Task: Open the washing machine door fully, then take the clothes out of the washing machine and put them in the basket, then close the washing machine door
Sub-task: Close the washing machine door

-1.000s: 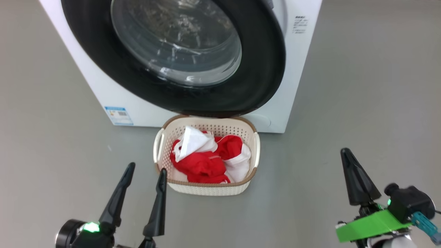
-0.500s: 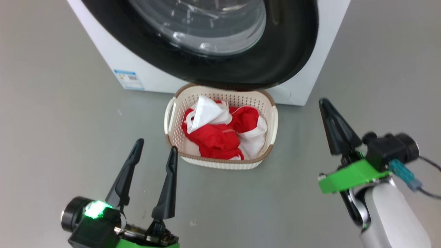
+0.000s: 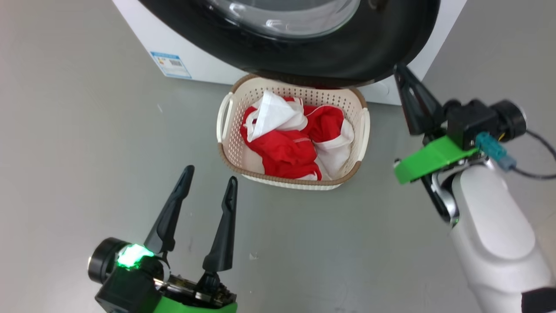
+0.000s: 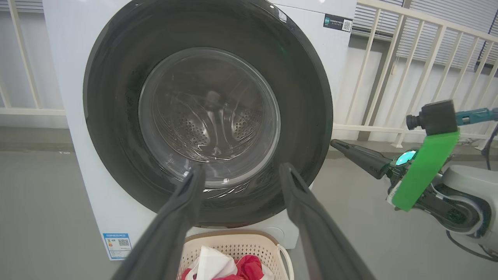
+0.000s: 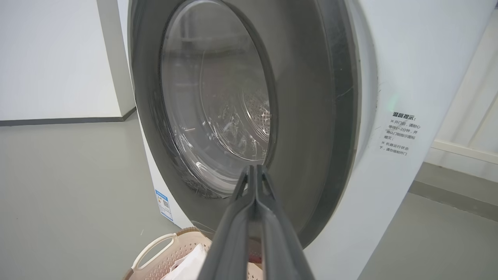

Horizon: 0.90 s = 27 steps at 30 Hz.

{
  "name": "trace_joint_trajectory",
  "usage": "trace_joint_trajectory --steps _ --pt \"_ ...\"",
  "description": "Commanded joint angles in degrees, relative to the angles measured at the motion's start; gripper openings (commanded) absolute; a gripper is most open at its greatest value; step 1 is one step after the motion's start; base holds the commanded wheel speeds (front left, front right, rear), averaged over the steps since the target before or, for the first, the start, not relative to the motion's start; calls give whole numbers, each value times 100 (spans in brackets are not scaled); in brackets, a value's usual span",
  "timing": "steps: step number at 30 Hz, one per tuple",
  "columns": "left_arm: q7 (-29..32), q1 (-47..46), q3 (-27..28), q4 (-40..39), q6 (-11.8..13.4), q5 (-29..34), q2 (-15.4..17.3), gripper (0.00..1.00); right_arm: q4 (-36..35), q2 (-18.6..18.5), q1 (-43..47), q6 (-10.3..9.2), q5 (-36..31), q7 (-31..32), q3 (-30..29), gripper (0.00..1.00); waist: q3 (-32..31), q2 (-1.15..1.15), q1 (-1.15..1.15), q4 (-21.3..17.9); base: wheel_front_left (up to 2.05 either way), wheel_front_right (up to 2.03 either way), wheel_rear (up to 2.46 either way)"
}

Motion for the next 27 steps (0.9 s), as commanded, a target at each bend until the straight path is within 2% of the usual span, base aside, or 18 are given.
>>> trace_joint_trajectory --steps 1,12,27 --pt "-28 -147 130 -119 28 -28 14 100 -45 27 -269 35 -95 -36 124 0 171 0 0 72 0 0 0" --pt "-28 -405 -21 -116 23 -109 14 100 439 -273 -1371 35 -202 -36 12 0 692 0 0 253 0 0 0" --pt "-28 -494 -99 -56 88 -302 14 100 1109 -619 -2518 35 -393 -36 -57 0 891 0 0 531 0 0 0"
